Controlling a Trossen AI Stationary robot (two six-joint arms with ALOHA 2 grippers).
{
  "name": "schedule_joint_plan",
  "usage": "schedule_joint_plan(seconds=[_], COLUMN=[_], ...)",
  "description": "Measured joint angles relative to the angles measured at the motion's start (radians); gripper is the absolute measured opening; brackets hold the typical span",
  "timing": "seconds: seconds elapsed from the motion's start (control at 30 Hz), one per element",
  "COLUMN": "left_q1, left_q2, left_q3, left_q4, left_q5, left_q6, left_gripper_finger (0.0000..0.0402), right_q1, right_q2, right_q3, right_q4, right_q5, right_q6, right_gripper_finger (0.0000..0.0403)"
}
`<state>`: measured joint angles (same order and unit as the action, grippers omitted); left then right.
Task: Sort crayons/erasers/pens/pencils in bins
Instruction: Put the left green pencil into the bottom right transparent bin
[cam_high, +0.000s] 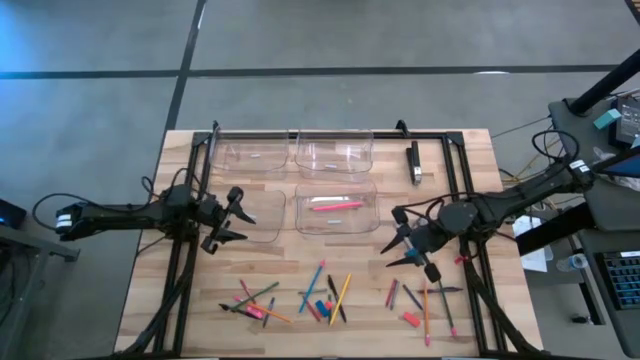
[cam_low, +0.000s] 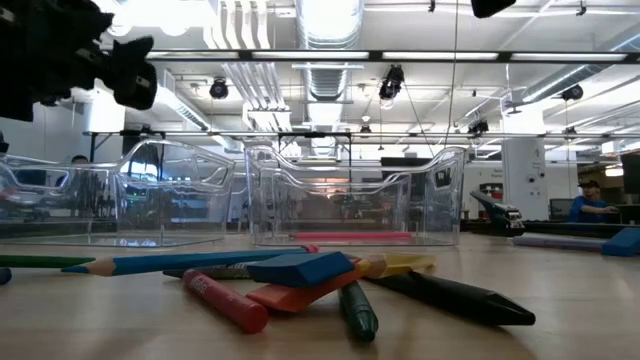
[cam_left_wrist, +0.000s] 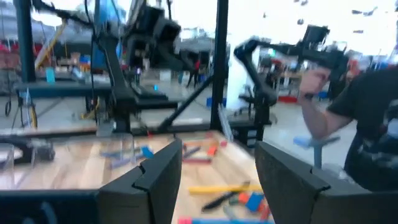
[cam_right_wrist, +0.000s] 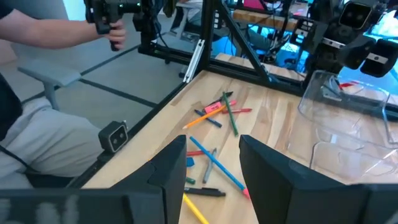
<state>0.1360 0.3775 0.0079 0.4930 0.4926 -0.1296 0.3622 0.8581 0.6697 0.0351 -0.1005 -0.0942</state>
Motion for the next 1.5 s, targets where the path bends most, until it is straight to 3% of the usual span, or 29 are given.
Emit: schedule_joint_plan(seconds=[0.07, 0.43, 0.6, 0.73, 1.0, 1.2, 1.4, 1.5], left_q1=[0.000, 0.000, 0.000, 0.000, 0.000, -0.019, -0.113, -0.192], left_q2=[0.003, 0.006, 0.017, 0.066, 0.263, 0.408, 0.511, 0.549], left_q3=[0.000, 0.000, 0.003, 0.120, 0.534, 0.769, 0.961, 1.027], left_q4=[0.053, 0.425, 0.434, 0.207, -0.445, -0.838, -1.222, -1.315], left_q5=[0.000, -0.012, -0.220, -0.268, -0.286, -0.289, -0.290, -0.326], left_q6=[-0.069, -0.123, -0.155, -0.131, -0.118, -0.139, -0.280, -0.346], left_gripper_finger=[0.0188, 0.0188, 0.0187, 0.0186, 0.0186, 0.0186, 0.0186, 0.0186], right_q1=[0.000, 0.000, 0.000, 0.000, 0.000, 0.000, 0.000, 0.000], right_q2=[0.001, 0.009, 0.008, 0.008, 0.008, 0.008, 0.008, 0.006], right_q3=[0.001, 0.005, 0.004, 0.004, 0.004, 0.004, 0.004, 0.003], right_q4=[0.000, -0.001, -0.003, -0.003, -0.012, -0.038, -0.042, -0.046], right_q5=[0.000, 0.000, 0.000, 0.000, 0.000, 0.001, 0.001, 0.004], right_q6=[-0.015, -0.047, -0.047, -0.051, -0.055, -0.047, -0.047, -0.047], right_gripper_finger=[0.0139, 0.0139, 0.0139, 0.0139, 0.0139, 0.0139, 0.0139, 0.0139])
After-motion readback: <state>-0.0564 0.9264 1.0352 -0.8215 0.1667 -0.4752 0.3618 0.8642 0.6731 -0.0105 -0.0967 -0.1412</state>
